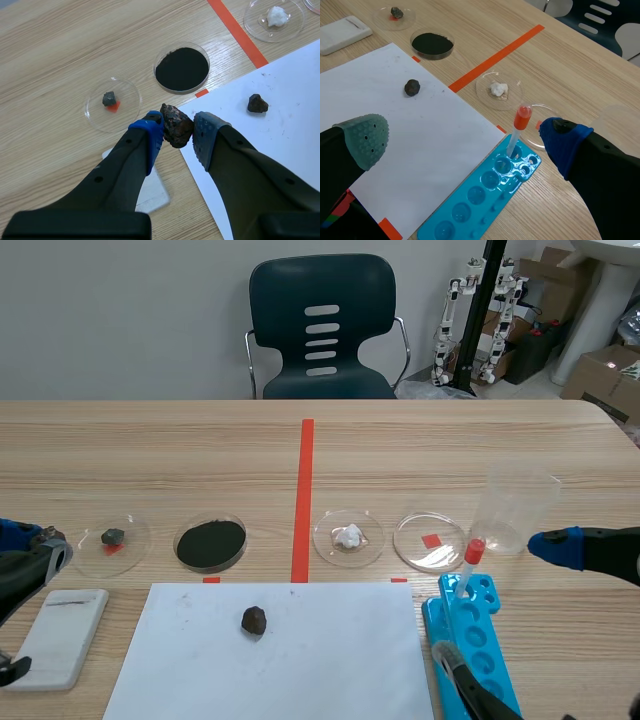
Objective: Pick up the right mineral with the left hand
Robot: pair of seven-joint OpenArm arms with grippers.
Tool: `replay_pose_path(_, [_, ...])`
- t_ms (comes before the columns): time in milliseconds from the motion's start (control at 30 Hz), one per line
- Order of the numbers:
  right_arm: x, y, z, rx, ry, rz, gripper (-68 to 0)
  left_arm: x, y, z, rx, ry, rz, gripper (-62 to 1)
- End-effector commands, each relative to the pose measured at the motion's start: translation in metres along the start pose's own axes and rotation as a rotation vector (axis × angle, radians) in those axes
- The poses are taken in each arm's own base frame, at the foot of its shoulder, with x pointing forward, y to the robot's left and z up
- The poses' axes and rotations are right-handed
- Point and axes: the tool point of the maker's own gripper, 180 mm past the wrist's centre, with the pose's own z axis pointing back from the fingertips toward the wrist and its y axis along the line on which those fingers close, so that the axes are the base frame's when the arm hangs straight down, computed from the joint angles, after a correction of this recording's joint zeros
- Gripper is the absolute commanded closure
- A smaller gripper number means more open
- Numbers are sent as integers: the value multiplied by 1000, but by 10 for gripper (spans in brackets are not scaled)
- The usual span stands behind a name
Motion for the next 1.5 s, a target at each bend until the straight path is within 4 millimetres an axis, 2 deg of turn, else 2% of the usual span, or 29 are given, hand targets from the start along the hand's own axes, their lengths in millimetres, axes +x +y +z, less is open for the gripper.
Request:
replay_pose_path(0, [6, -4, -1, -10, -23, 4, -638, 10, -2, 0, -8, -35, -7, -26])
replay_pose_path(1467, [6, -4, -1, -10, -23, 4, -638, 9, 0, 0, 6, -27, -4, -26])
